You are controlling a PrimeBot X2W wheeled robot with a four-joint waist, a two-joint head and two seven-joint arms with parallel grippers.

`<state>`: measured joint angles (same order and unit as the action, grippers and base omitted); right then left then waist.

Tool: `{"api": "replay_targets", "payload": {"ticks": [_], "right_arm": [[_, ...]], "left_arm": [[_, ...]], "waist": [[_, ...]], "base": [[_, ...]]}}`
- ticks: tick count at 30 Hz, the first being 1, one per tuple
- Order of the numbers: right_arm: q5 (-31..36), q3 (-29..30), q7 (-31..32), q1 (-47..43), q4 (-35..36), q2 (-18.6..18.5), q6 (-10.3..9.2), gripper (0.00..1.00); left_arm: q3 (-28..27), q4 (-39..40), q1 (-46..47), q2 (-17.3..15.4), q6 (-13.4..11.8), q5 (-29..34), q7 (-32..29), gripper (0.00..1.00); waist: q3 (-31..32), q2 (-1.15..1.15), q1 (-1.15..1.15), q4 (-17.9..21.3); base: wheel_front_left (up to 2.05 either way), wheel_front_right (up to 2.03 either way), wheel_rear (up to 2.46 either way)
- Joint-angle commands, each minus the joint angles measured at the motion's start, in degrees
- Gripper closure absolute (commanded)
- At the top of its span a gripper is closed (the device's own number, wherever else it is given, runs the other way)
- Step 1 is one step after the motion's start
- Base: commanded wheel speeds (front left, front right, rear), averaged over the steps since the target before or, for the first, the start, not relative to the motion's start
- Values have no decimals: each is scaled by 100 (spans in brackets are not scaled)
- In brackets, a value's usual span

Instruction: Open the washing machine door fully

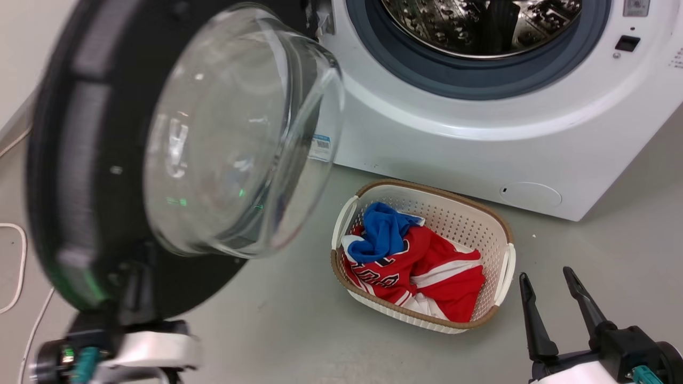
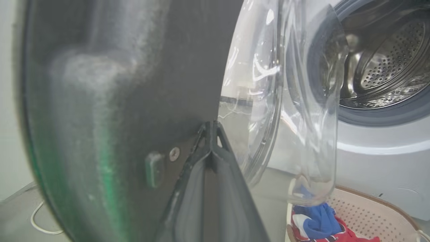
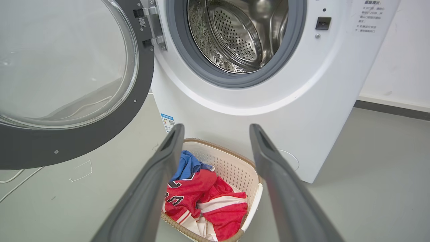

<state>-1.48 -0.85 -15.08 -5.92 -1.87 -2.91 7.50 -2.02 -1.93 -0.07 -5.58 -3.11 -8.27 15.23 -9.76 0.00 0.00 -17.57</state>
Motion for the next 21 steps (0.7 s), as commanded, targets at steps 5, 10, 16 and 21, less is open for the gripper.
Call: {"api": "replay_targets", "payload": {"ticks": [5,10,16,21], "right_arm": [[41,23,-12,95,37,7,-2,0],[71,39,-11,160,49,7,-2,0],[183,36,-11,283,70,7,-2,0],[259,64,-11,385,88,7,-2,0]], "left_arm": [[-759,-110,268,-81,-47,-68,-13,100],[-1275,-299,570,-119,51,-62,-13,100],[-1716,-664,1015,-238,211,-20,-13,100],[-2027,-1059,1390,-292,340,-29,-14,100]], "waist": [[-132,0,0,27],[-225,0,0,10],[-369,0,0,3],[-524,0,0,18]], "base": [[0,0,0],[0,0,0],[0,0,0],[0,0,0]]}}
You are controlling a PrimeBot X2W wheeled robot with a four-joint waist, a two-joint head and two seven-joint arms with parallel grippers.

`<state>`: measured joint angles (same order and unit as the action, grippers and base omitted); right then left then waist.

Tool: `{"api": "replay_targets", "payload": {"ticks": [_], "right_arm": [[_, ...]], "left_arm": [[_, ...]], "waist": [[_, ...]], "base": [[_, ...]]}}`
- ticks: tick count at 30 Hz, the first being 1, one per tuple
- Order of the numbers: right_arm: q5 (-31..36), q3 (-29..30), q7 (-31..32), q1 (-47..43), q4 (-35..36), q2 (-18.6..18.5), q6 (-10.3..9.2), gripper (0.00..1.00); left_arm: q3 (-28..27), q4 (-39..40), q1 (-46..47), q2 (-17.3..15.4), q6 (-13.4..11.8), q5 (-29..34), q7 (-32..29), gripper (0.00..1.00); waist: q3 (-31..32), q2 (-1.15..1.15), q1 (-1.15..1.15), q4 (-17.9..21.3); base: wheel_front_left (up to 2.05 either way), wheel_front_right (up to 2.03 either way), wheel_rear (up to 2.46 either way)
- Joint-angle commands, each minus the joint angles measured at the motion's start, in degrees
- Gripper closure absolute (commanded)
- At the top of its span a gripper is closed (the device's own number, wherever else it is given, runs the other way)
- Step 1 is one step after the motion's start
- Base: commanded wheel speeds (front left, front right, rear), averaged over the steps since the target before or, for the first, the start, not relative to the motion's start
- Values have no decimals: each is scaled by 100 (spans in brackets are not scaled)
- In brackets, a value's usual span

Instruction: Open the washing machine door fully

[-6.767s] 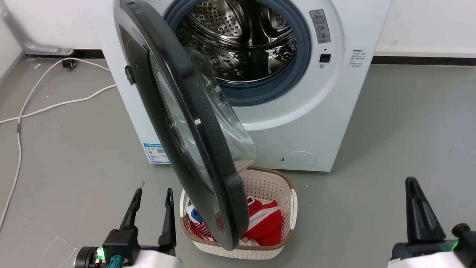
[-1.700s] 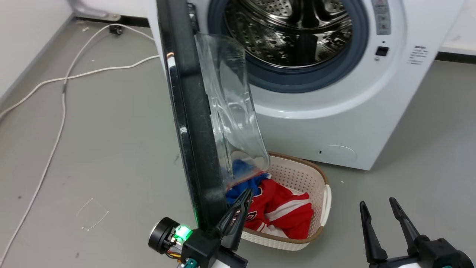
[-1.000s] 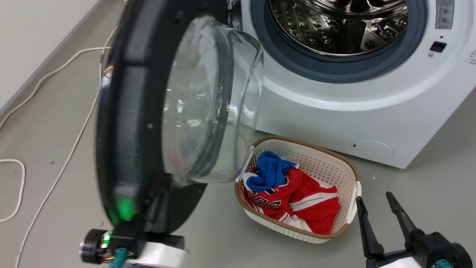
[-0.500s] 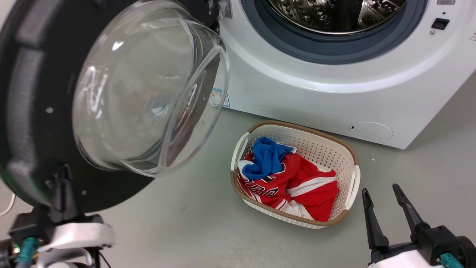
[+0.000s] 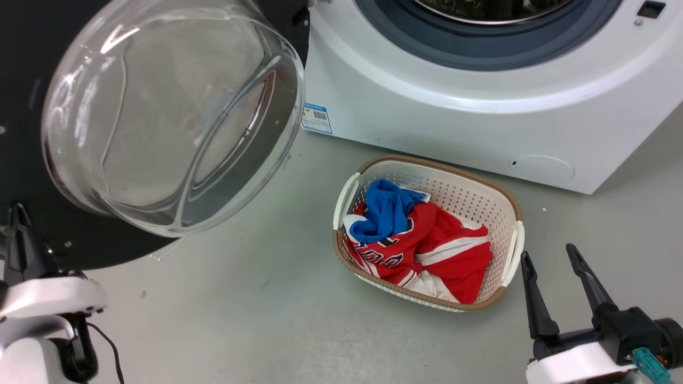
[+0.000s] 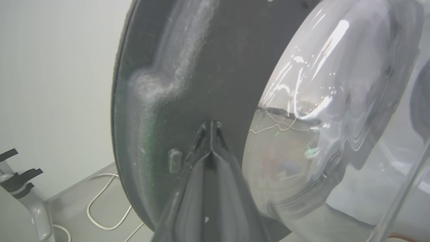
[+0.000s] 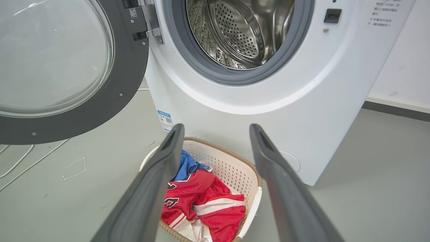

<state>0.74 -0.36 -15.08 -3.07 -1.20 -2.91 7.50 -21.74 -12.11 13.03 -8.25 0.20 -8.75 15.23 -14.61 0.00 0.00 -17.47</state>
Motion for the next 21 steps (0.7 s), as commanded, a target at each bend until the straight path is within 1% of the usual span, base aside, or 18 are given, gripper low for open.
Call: {"api": "replay_targets", "payload": {"ticks": [1,4,11,21], "right_arm": [[52,15,-11,105,25,7,-2,0],[102,17,-11,153,29,7,-2,0],[198,10,-11,304,54,7,-2,0],[269,16,-11,469,90,6,-2,0]], "left_arm": [[-97,-121,163,-57,40,31,-14,100],[-227,-405,424,-164,150,42,-14,100],[-501,-1017,1001,-424,295,38,-14,100],[-789,-1878,1645,-992,476,71,-14,100]], "waist": [[-74,0,0,14],[-173,0,0,40],[-419,0,0,127],[-734,0,0,308]], "base": [[0,0,0],[0,0,0],[0,0,0],[0,0,0]]}}
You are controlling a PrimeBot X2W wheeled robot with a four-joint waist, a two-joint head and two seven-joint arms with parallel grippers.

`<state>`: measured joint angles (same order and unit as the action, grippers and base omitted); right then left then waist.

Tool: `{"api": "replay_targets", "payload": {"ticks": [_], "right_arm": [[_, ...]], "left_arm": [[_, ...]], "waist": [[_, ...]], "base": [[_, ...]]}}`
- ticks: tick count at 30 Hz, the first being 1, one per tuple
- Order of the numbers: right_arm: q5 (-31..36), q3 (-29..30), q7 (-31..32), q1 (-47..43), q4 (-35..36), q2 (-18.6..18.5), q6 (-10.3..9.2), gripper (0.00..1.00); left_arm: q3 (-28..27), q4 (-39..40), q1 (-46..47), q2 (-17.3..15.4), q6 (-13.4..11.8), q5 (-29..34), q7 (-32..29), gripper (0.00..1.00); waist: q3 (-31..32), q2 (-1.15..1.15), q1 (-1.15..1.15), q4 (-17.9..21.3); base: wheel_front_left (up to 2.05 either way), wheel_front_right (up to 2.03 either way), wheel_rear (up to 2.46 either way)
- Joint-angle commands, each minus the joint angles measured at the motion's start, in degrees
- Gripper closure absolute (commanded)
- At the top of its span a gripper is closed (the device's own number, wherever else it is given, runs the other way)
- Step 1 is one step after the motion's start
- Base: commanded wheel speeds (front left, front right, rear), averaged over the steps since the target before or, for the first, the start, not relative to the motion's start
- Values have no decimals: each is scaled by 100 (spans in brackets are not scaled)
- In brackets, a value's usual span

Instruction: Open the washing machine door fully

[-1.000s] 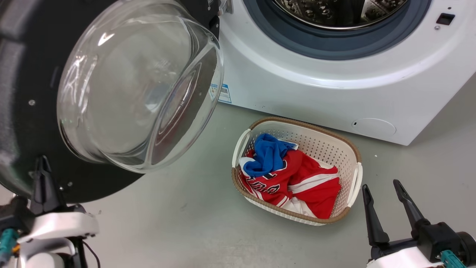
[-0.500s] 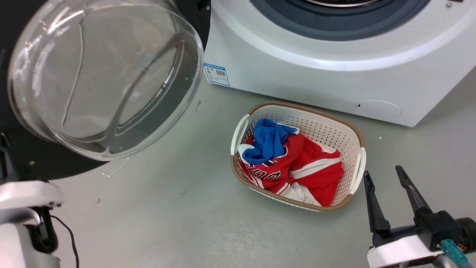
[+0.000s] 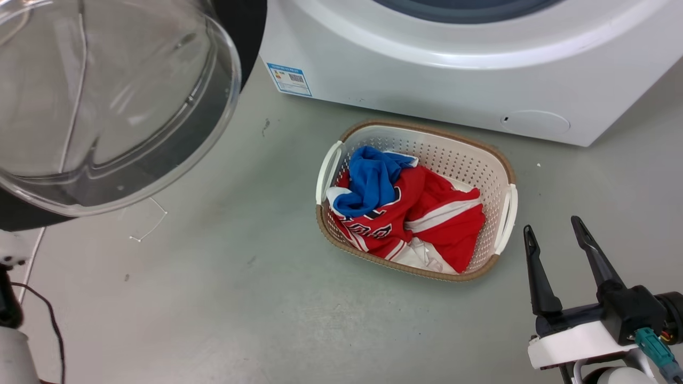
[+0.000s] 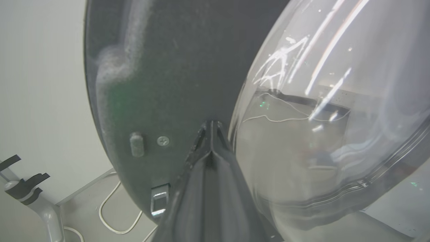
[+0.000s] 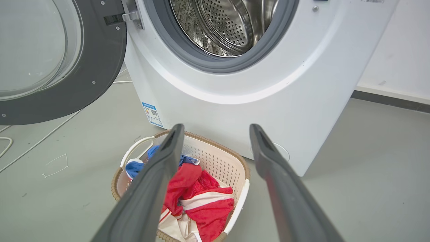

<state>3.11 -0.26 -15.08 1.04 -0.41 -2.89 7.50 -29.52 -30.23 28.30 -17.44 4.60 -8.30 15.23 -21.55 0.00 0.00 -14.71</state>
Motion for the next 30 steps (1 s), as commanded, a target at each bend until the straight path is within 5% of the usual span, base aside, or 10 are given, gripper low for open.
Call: {"api": "replay_targets", "payload": {"ticks": [1,16,30], "right_arm": [[36,10,-11,72,14,5,-2,0],[-45,13,-11,42,-31,5,-2,0],[-367,-35,-11,-327,-105,6,-2,0]], "left_arm": [[-23,-139,176,-118,43,32,-14,100],[-170,-656,387,-349,162,164,-14,100],[25,316,-629,5,260,468,-14,100]], "waist": [[-65,0,0,44],[44,0,0,124],[1046,0,0,94]], "base": [[0,0,0],[0,0,0],[0,0,0]]}}
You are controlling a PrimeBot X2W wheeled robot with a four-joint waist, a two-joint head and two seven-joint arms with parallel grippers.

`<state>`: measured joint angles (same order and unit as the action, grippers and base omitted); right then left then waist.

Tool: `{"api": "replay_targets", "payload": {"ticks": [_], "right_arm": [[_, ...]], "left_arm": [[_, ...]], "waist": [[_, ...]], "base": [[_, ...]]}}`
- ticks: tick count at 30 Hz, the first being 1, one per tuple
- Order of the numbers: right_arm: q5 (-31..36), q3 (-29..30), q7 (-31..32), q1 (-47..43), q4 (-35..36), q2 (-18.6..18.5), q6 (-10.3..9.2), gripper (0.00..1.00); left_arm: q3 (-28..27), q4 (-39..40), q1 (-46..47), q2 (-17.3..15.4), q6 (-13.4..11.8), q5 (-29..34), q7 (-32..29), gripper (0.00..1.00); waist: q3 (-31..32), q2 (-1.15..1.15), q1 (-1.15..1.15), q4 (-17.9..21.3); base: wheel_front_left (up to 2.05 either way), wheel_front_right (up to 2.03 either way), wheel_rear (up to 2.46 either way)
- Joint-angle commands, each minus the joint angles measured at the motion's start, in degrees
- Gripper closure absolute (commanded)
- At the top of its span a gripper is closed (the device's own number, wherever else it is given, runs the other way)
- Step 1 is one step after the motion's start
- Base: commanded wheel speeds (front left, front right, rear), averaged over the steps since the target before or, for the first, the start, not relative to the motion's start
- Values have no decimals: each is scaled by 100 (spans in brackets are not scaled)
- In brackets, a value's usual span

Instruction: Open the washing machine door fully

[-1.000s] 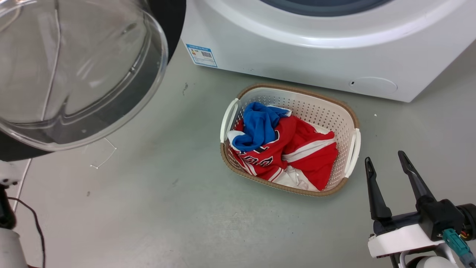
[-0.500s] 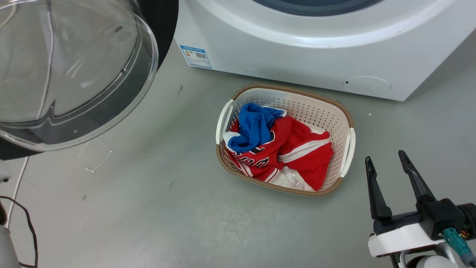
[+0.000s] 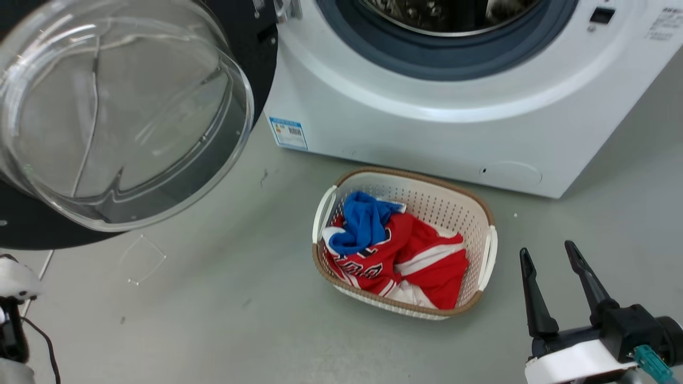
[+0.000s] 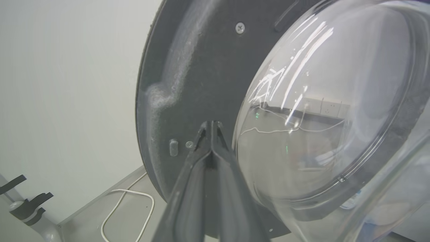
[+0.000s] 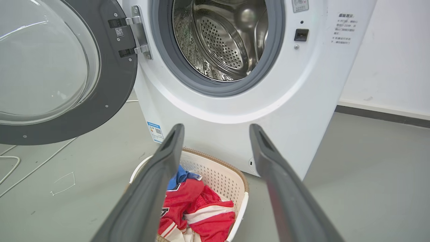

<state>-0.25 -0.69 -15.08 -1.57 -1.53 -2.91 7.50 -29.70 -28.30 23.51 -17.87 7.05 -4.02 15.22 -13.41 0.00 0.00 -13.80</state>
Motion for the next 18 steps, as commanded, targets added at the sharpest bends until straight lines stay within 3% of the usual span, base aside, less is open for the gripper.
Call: {"api": "replay_targets", "payload": {"ticks": [1,10,18], "right_arm": [[-71,10,-11,-104,12,7,-2,0],[-195,96,-11,-391,161,7,-2,0],[-288,209,-11,-694,347,8,-2,0]], "left_arm": [[86,266,-257,111,19,77,-13,100],[471,1455,-1019,604,5,381,-13,100],[1400,2246,-1806,1074,19,525,-13,100]], "waist": [[315,0,0,11],[889,0,0,112],[1356,0,0,283]], "base": [[0,0,0],[0,0,0],[0,0,0]]}}
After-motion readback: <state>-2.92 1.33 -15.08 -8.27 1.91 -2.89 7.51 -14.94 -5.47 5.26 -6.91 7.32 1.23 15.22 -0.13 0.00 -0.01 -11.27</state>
